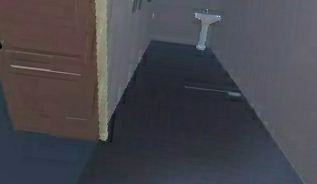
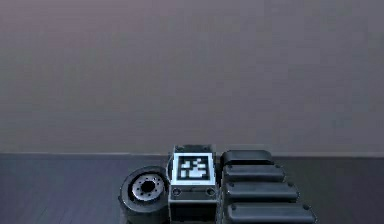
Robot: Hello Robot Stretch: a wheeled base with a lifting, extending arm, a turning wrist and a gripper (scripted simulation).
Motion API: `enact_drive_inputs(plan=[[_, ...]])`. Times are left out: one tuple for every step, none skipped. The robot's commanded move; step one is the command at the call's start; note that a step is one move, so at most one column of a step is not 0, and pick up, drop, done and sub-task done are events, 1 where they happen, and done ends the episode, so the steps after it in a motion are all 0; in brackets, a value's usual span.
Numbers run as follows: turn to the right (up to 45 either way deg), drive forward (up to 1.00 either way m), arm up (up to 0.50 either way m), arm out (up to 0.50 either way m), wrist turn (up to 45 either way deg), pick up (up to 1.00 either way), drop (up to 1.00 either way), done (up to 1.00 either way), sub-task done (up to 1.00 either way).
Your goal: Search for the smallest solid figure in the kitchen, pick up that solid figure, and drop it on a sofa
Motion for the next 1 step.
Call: enact_drive_inputs(plan=[[-45.0, 0.00, 0.00, 0.00, 0.0, 0.00, 0.00, 0.00, 0.00]])
